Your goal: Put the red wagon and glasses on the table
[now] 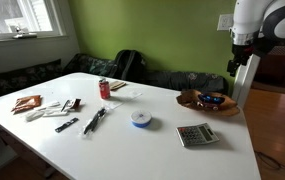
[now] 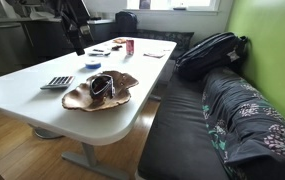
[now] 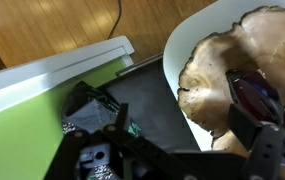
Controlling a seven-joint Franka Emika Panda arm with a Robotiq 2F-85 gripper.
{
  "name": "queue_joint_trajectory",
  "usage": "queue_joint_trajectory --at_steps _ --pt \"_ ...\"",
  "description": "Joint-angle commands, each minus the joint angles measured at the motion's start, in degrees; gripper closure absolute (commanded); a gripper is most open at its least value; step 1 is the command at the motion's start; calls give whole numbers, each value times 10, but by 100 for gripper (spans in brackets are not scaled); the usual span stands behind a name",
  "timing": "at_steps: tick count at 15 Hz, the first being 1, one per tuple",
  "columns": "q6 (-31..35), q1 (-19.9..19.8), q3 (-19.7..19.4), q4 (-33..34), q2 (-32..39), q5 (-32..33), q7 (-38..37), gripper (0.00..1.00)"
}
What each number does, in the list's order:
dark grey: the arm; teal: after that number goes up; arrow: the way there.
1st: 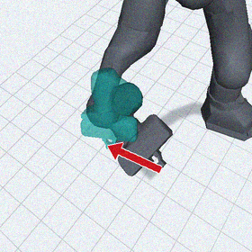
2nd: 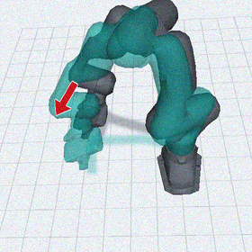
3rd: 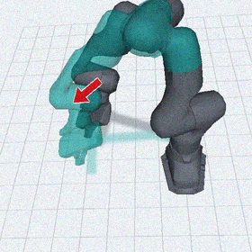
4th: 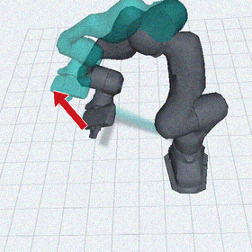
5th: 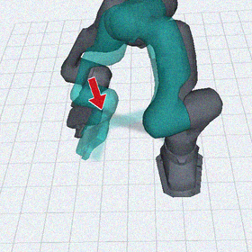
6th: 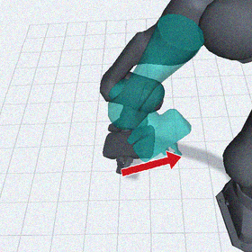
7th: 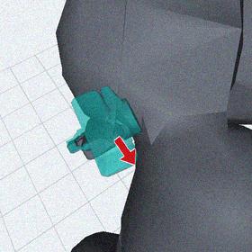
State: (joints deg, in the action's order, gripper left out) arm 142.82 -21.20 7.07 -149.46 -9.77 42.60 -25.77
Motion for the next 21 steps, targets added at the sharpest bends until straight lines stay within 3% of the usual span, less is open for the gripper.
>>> queue_joint_trajectory --at_steps 1,2,7,8,11,14,16,19,20,21 --pt "-13 45 -39 41 77 83 -6 0" --pt "-6 60 -54 18 37 48 -2 0" --pt "-5 74 -68 38 74 67 1 0" --pt "6 78 -74 45 94 39 37 0" --pt "127 76 -122 47 123 -51 187 0" --pt "232 75 -138 55 194 -167 322 0" --pt "240 1 -39 73 238 -259 416 0" --pt "149 -109 95 139 280 -354 555 0" --pt "201 2 -15 87 245 -336 500 0" --pt "193 -6 -2 102 255 -351 517 0"
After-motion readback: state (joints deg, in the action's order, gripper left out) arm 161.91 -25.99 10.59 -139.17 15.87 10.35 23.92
